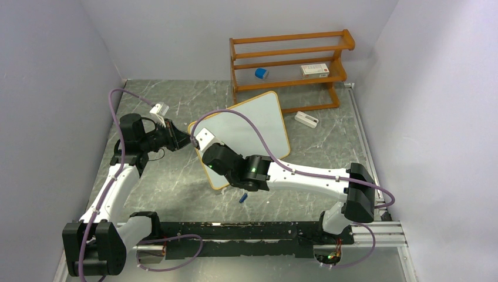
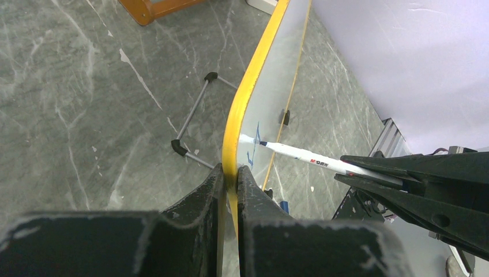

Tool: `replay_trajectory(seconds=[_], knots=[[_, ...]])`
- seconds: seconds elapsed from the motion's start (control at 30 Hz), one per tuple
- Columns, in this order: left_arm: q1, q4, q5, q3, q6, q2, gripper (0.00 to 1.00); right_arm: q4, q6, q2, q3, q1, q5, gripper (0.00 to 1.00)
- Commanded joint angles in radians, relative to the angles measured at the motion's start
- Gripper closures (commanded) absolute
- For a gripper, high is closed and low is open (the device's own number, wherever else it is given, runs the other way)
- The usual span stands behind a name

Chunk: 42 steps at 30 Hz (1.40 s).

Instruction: Write a sentence on the whiteboard

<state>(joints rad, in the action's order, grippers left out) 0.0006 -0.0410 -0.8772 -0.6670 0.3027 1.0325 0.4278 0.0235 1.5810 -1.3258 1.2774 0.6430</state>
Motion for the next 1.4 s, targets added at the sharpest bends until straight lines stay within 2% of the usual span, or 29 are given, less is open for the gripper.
replay_trajectory(seconds=[0.0,1.07,1.37], knots=[[-0.02,-0.05,-0.009,0.003,-0.025,0.015,0.95,-0.022,0.021,-0.006,-0.012,-0.008,0.015,1.0],[-0.02,-0.054,-0.009,0.003,-0.027,0.018,0.95,-0.096,0.1,0.033,-0.059,-0.055,0.026,1.0],[-0.02,-0.061,-0.001,0.0,-0.031,0.018,0.95,-0.086,0.083,-0.049,-0.022,-0.051,-0.006,1.0]])
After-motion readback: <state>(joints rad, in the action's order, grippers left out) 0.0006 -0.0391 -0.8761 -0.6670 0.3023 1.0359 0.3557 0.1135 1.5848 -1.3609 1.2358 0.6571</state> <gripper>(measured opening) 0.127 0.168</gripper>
